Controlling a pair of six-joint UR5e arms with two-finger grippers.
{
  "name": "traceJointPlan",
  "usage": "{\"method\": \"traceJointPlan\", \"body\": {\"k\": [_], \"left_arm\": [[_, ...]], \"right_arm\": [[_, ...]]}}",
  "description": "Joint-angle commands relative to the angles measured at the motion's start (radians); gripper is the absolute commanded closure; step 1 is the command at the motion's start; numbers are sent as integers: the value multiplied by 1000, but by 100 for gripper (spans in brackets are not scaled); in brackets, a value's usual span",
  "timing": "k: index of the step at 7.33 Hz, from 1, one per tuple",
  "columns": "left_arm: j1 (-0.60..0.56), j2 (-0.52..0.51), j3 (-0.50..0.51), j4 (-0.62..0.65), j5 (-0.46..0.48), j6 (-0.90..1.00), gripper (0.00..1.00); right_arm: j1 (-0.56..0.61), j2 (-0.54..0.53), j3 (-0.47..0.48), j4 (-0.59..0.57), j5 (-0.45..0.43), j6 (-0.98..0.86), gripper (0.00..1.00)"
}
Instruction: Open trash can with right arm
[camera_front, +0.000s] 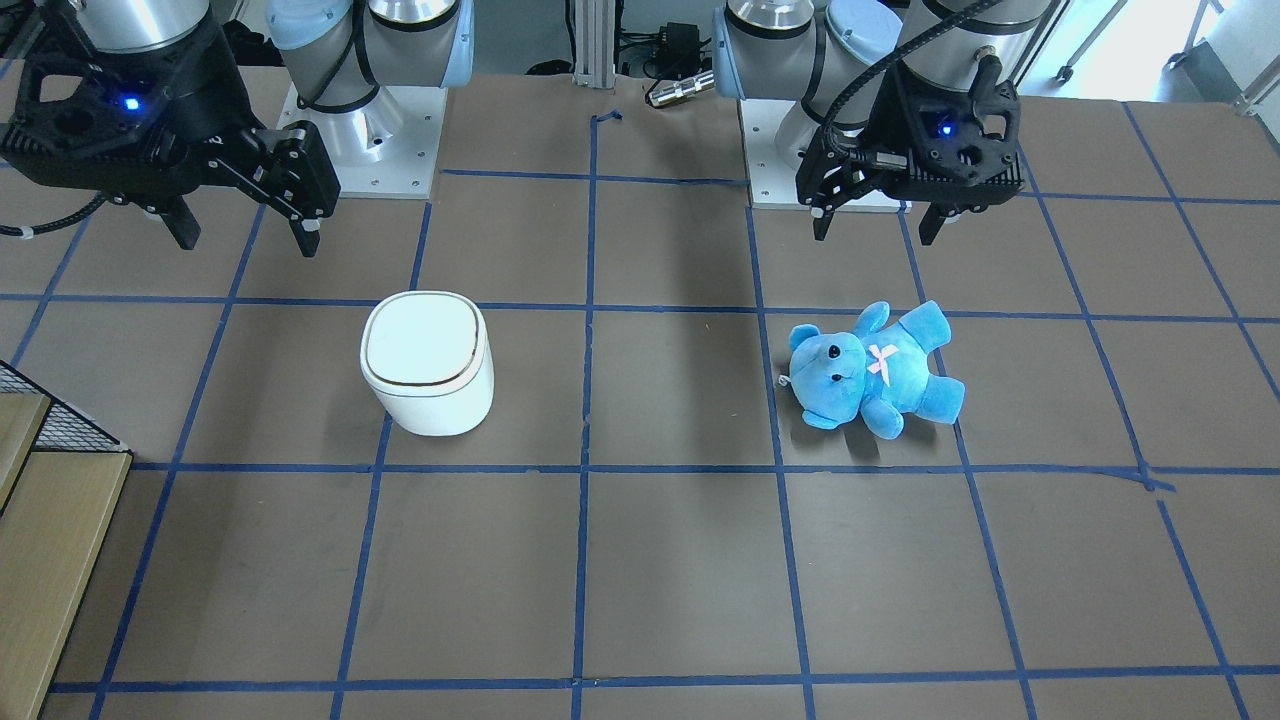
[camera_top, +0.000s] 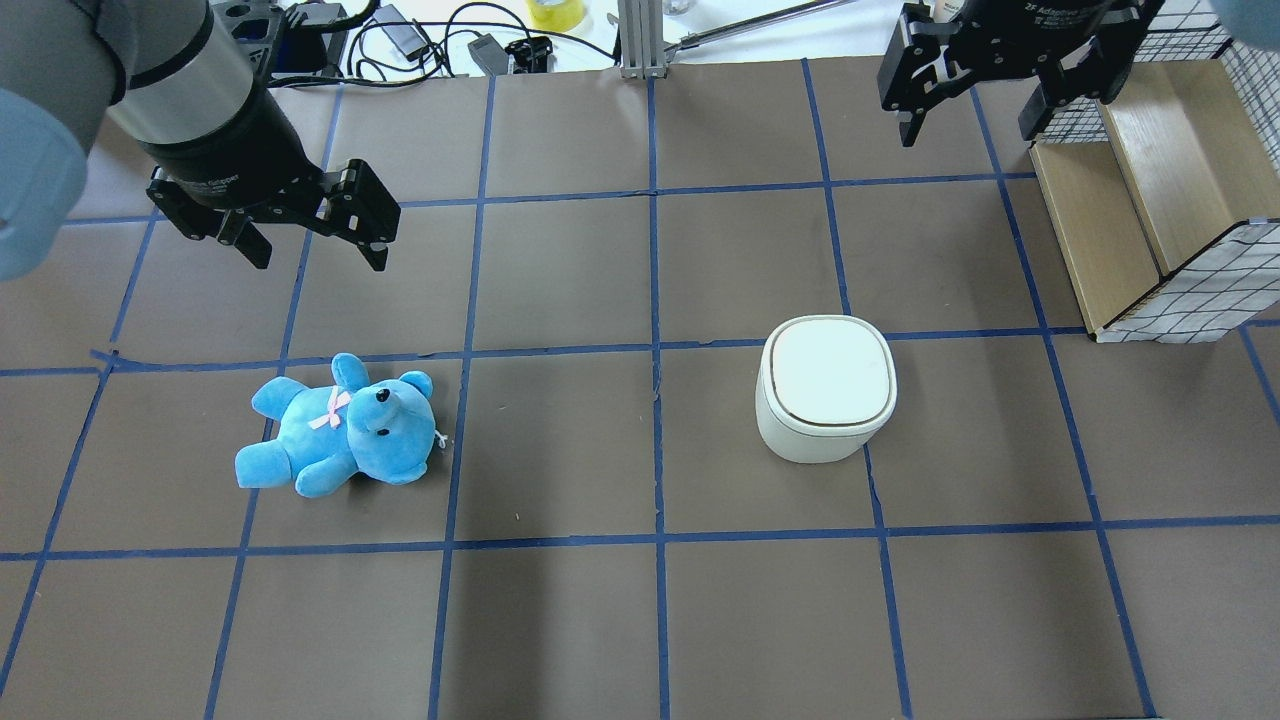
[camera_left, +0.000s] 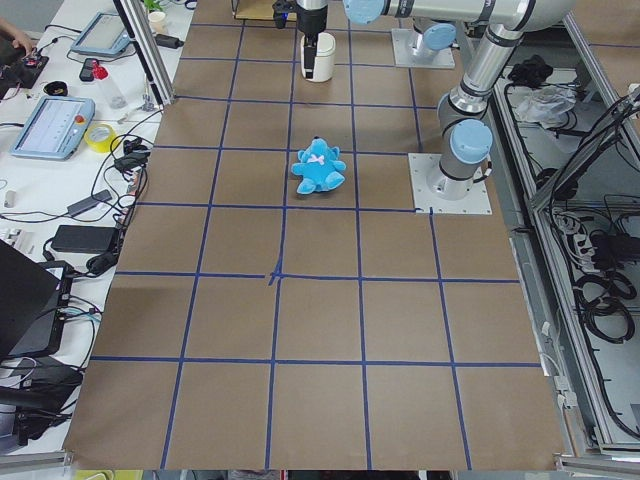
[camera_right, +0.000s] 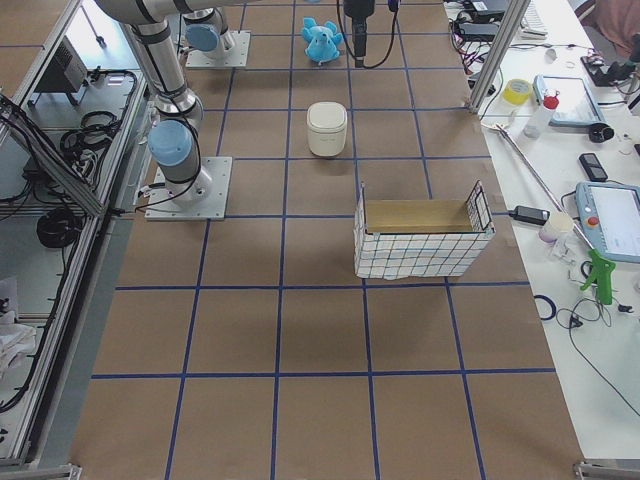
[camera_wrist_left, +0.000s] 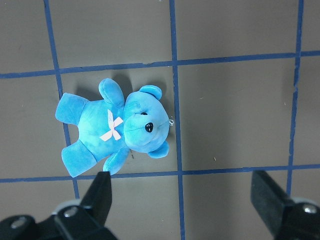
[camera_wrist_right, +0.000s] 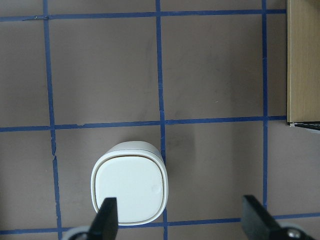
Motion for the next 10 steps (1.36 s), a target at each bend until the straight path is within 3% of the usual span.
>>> {"method": "traceJointPlan", "body": {"k": [1,3,5,6,10], "left_arm": [[0,0,0,0,0,1,0],[0,0,0,0,0,0,0],[0,0,0,0,0,0,0],[0,0,0,0,0,0,0],[0,0,0,0,0,0,0]], "right_arm": [[2,11,13,0,13,1,100],[8,19,140,-24,46,22,100],[9,44,348,-264,44,27,100],[12,56,425,-316,44,25,100],[12,77,489,-299,43,13,100]]}}
